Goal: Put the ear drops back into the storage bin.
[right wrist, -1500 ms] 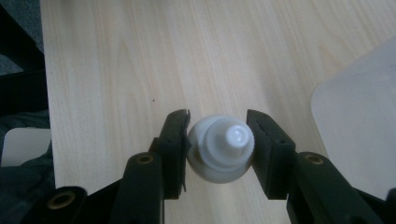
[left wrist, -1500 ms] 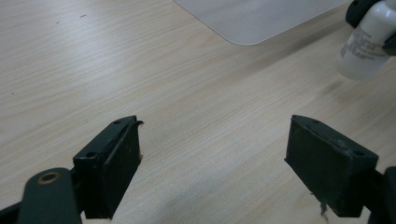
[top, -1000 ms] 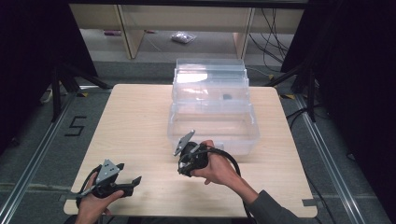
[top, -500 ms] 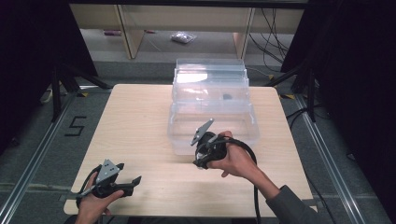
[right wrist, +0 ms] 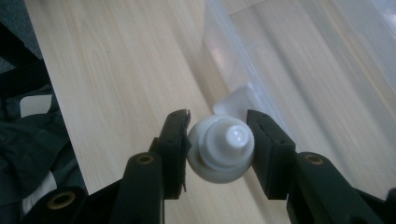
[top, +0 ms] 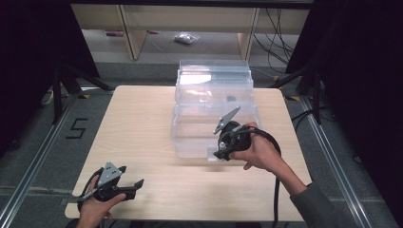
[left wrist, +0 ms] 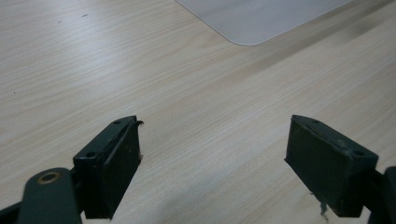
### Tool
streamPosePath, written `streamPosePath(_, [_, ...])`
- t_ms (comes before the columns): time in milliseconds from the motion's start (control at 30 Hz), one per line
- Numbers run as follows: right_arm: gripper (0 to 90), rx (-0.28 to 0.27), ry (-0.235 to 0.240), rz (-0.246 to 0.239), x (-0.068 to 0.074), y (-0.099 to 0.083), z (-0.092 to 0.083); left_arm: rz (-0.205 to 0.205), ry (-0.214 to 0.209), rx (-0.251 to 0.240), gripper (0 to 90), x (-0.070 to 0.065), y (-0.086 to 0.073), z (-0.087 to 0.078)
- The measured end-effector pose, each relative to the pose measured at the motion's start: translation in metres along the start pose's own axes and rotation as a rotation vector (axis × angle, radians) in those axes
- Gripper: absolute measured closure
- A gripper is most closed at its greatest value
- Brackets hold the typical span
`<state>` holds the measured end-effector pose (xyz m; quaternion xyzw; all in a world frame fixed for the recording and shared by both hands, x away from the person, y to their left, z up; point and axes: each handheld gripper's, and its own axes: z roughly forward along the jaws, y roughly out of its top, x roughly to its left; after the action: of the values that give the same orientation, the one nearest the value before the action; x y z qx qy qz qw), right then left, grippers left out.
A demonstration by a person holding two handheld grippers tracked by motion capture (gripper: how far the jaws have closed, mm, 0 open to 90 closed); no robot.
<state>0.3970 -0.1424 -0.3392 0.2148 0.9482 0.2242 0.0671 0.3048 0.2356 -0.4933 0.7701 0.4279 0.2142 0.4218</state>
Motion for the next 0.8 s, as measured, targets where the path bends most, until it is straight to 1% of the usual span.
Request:
streamPosePath(67, [60.5, 0.0, -0.006, 0.014, -0.006, -0.003, -0.005, 0.0, 0.0, 0.0, 17.2, 0.0, 0.0, 0.0])
streamPosePath(100, [60.5, 0.0, -0.006, 0.014, -0.006, -0.003, -0.005, 0.0, 0.0, 0.0, 17.2, 0.0, 0.0, 0.0])
streamPosePath(133, [60.5, 0.006, -0.013, 0.029, -0.012, -0.007, -0.01, 0.002, 0.0, 0.0, 17.2, 0.0, 0.0, 0.0])
streamPosePath(300, [60.5, 0.023, -0.037, 0.078, -0.028, -0.015, -0.02, 0.0, 0.0, 0.0, 17.2, 0.0, 0.0, 0.0])
streamPosePath(500, [60.5, 0.02, -0.05, 0.125, -0.045, -0.021, -0.024, -0.001, -0.001, -0.001, 17.2, 0.0, 0.0, 0.0])
streamPosePath(533, [60.5, 0.02, -0.05, 0.125, -0.045, -0.021, -0.024, 0.0, -0.001, 0.0, 17.2, 0.0, 0.0, 0.0])
streamPosePath(567, [60.5, 0.023, -0.053, 0.138, -0.047, -0.022, -0.025, 0.0, -0.001, 0.0, 17.2, 0.0, 0.0, 0.0])
streamPosePath(600, [60.5, 0.026, -0.061, 0.14, -0.053, -0.023, -0.026, 0.001, -0.001, 0.001, 17.2, 0.0, 0.0, 0.0])
streamPosePath(633, [60.5, 0.027, -0.063, 0.15, -0.056, -0.023, -0.026, 0.001, -0.002, 0.0, 17.2, 0.0, 0.0, 0.0])
streamPosePath(667, [60.5, 0.031, -0.072, 0.147, -0.06, -0.024, -0.026, 0.001, -0.001, 0.0, 17.2, 0.0, 0.0, 0.0])
streamPosePath(733, [60.5, 0.035, -0.078, 0.164, -0.065, -0.024, -0.026, 0.0, -0.001, 0.0, 17.2, 0.0, 0.0, 0.0])
streamPosePath(767, [60.5, 0.033, -0.08, 0.161, -0.068, -0.024, -0.026, 0.001, -0.002, 0.0, 17.2, 0.0, 0.0, 0.0])
streamPosePath(800, [60.5, 0.035, -0.082, 0.176, -0.07, -0.025, -0.026, 0.001, -0.002, 0.001, 17.2, 0.0, 0.0, 0.0])
